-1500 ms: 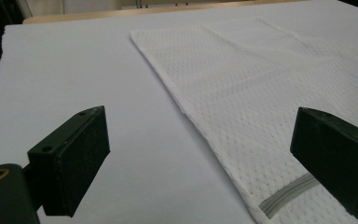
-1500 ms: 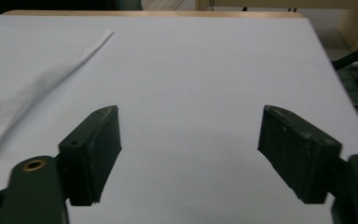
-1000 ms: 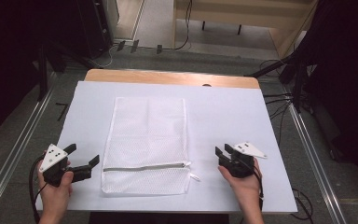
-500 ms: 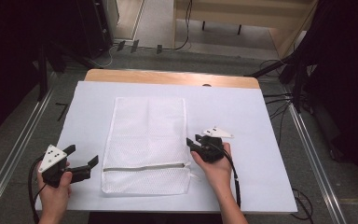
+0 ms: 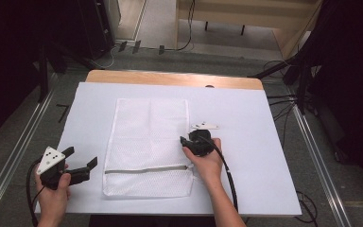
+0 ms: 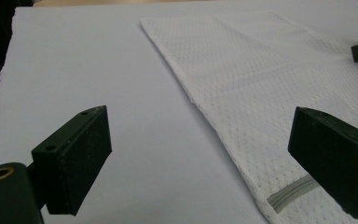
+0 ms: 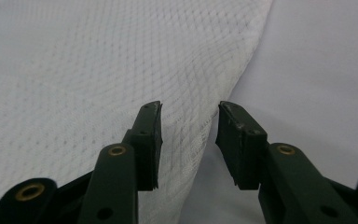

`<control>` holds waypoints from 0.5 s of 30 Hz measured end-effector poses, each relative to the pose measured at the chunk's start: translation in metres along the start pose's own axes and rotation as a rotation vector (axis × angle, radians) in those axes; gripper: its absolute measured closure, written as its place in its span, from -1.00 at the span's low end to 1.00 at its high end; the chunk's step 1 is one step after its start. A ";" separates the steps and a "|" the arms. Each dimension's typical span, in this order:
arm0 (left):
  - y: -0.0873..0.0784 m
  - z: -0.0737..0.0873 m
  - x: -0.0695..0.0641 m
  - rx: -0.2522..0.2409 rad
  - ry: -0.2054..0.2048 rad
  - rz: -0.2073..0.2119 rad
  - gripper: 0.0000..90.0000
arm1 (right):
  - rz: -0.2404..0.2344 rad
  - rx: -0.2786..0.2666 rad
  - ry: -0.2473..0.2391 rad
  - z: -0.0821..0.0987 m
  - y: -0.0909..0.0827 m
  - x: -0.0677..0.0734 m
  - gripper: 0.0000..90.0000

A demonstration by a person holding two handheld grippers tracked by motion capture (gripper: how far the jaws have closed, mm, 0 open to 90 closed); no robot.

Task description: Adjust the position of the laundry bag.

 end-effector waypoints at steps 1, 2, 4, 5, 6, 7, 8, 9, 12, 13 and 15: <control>0.000 0.000 -0.001 0.001 0.001 0.001 -0.87 | 0.013 0.022 -0.009 0.002 0.004 0.001 0.56; 0.000 0.000 -0.001 0.001 0.001 0.001 -0.87 | 0.013 0.022 -0.009 0.002 0.004 0.001 0.56; 0.001 0.000 -0.002 0.004 0.005 0.002 -0.87 | 0.024 0.020 -0.021 0.003 0.004 0.001 0.78; 0.001 0.000 -0.002 0.005 0.007 0.002 -0.87 | 0.009 0.024 -0.016 0.003 0.004 0.002 0.88; 0.001 0.000 -0.003 0.004 0.008 0.002 -0.87 | 0.000 0.026 -0.017 0.003 0.004 0.003 0.94; 0.001 0.000 -0.003 0.004 0.010 0.004 -0.87 | 0.002 0.020 -0.021 0.003 0.002 0.003 1.00; 0.001 0.000 -0.004 0.004 0.012 0.004 -0.87 | -0.003 0.016 -0.027 0.003 0.001 0.003 1.00; 0.001 0.000 -0.004 0.005 0.014 0.003 -0.87 | -0.004 0.014 -0.031 0.002 0.000 0.003 1.00; 0.001 0.001 -0.004 0.005 0.011 0.003 -0.87 | -0.005 0.010 -0.050 0.002 -0.005 0.003 1.00; 0.001 0.000 -0.004 0.003 0.002 0.006 -0.87 | -0.009 0.009 -0.060 0.002 -0.008 0.002 1.00; 0.001 0.000 -0.004 0.003 0.000 0.009 -0.87 | -0.002 0.010 -0.067 0.002 -0.010 0.001 1.00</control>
Point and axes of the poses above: each handheld gripper's, and its own axes: y roughly forward along the jaws, z roughly out of its underside, x roughly to its left, the point moved 9 cm from there along y, roughly forward along the jaws
